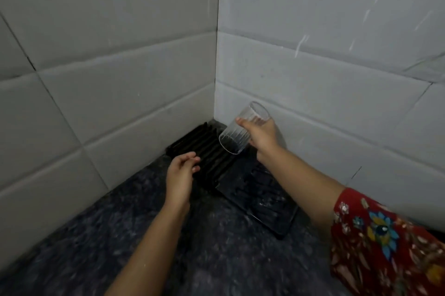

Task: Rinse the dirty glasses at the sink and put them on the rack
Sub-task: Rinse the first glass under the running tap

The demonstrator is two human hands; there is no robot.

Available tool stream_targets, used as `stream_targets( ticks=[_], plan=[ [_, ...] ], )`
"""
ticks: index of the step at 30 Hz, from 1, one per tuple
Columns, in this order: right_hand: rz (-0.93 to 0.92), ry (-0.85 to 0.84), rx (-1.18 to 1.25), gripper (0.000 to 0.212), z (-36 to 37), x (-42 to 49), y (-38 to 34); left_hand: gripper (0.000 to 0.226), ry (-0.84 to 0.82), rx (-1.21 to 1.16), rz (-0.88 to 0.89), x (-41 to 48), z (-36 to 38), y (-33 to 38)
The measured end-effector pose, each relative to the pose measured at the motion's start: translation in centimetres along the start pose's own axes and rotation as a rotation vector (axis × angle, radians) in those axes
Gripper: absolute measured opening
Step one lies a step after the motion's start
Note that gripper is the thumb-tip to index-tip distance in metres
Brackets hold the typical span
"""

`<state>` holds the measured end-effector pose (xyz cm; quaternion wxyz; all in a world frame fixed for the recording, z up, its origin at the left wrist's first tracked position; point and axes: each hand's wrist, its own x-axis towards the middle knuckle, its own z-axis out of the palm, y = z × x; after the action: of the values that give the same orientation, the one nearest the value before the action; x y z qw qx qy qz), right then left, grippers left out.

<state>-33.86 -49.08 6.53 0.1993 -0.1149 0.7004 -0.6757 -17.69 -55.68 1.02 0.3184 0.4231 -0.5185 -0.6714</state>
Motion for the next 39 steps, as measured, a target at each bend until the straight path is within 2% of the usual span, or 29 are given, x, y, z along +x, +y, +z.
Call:
stream_targets(
  ticks=[7, 13, 19, 34, 39],
  plan=[
    [-0.109, 0.046, -0.177, 0.063, -4.9, 0.2, 0.3, 0.022, -0.128, 0.052, 0.020, -1.8, 3.4, -0.4],
    [-0.159, 0.086, -0.296, 0.068, -7.5, 0.3, 0.8, 0.015, -0.130, 0.049, 0.051, -2.6, 5.4, 0.1],
    [-0.188, -0.011, -0.408, 0.067, -6.9, -0.4, 2.4, 0.017, -0.127, 0.064, 0.053, -2.8, 6.3, -0.4],
    [-0.331, 0.010, -0.547, 0.070, -5.4, -0.2, 5.2, 0.017, -0.094, 0.066, 0.048, -2.6, 6.2, -1.1],
    [-0.306, 0.006, -0.589, 0.073, -5.6, -0.6, 5.1, 0.016, -0.086, 0.066, 0.067, -2.8, 6.3, -1.1]
  ],
)
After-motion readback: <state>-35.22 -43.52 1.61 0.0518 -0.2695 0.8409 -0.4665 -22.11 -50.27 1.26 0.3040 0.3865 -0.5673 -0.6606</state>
